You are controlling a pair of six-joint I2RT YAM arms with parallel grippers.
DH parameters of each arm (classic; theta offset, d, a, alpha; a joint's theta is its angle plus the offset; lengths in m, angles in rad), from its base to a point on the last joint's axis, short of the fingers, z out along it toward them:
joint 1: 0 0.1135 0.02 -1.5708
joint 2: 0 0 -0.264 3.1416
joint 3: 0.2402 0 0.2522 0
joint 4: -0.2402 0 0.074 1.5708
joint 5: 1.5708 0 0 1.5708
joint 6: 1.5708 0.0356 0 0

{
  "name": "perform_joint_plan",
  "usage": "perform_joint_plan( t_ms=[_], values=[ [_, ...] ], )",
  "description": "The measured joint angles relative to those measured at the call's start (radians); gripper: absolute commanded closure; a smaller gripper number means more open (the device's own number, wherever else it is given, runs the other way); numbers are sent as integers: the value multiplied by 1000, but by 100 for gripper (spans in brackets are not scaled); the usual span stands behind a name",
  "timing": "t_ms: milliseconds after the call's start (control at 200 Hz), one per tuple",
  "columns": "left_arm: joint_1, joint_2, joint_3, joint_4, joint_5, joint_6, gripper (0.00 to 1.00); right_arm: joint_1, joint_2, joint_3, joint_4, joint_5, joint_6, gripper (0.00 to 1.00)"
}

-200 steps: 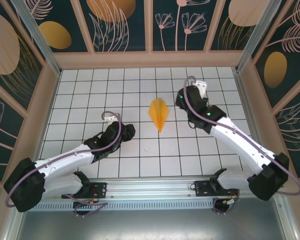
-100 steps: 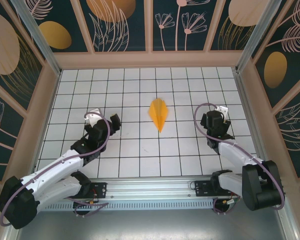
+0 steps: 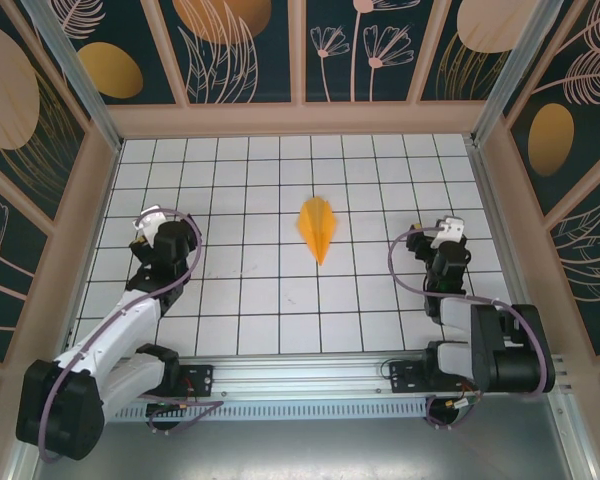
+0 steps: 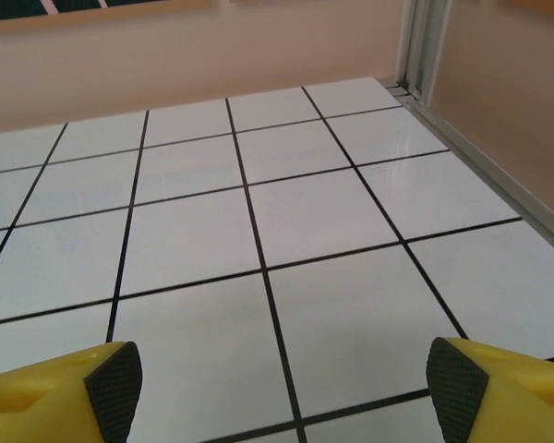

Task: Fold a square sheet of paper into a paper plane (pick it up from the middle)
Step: Reset both arms

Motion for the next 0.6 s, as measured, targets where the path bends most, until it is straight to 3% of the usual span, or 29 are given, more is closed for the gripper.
perform_joint_plan(
  t_ms=[210, 270, 285, 305, 320, 445, 595],
  values=[
    [93, 31, -41, 123, 15, 66, 2, -28, 209, 29, 200, -110, 0, 18],
    [107, 48, -63, 180, 14, 97, 1, -28, 262, 47, 188, -122, 0, 17],
    [109, 51, -71, 199, 14, 106, 1, -28, 267, 49, 188, -125, 0, 17],
    [109, 56, -82, 224, 14, 119, 2, -28, 270, 50, 190, -125, 0, 4],
    [110, 58, -90, 241, 14, 129, 2, -28, 270, 50, 191, -126, 1, 2],
    [119, 91, -198, 469, 22, 229, 1, -27, 270, 51, 222, -122, 0, 1],
    [137, 255, -240, 684, 84, 317, 1, -26, 270, 52, 234, -117, 0, 1]
  ],
)
